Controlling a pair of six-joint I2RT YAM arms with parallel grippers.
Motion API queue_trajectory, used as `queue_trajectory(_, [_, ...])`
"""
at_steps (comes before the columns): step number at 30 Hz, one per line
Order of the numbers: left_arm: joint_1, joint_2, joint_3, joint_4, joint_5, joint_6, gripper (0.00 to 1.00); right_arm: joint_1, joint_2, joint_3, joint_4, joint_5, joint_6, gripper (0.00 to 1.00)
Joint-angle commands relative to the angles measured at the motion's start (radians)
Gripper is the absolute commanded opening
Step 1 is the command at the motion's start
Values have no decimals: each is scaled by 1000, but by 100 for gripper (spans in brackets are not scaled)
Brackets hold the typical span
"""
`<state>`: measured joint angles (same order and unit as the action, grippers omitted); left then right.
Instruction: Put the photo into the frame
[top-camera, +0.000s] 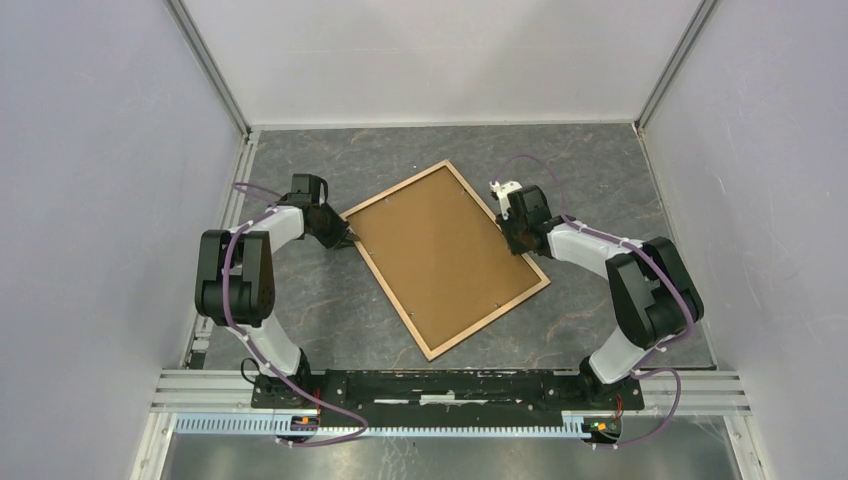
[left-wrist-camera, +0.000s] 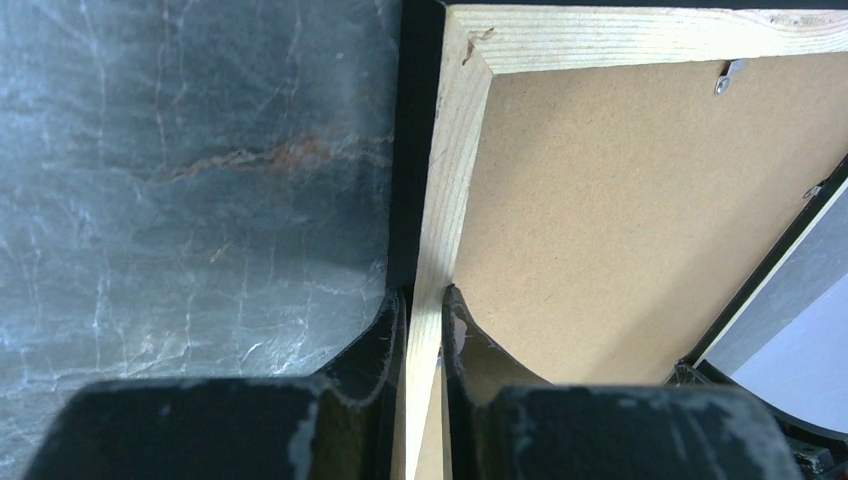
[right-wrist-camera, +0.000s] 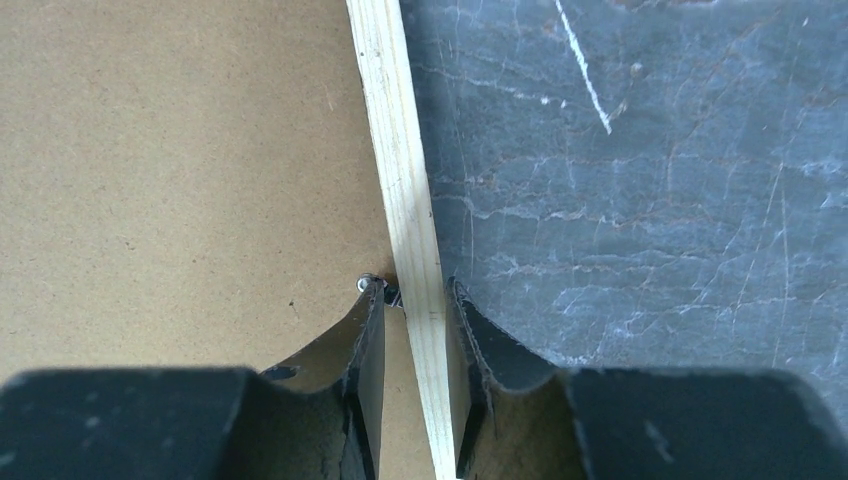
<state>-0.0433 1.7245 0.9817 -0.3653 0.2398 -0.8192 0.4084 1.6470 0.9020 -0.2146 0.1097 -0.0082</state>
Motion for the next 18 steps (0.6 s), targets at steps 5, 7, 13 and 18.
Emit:
queue_trajectory(5, [7,52,67,7,-50,83,2,22,13,-16,12,49,-55,24])
queue_trajectory(7, [7,50,68,5,-54,91,2,21,-3,7,-26,49,-39,39])
queue_trajectory(13, [8,58,63,2,-53,105,2,-33,-23,-2,-12,-29,-26,51])
queue_trajectory(18, [10,54,61,1,-51,110,2,-46,-4,-7,0,-38,-33,53])
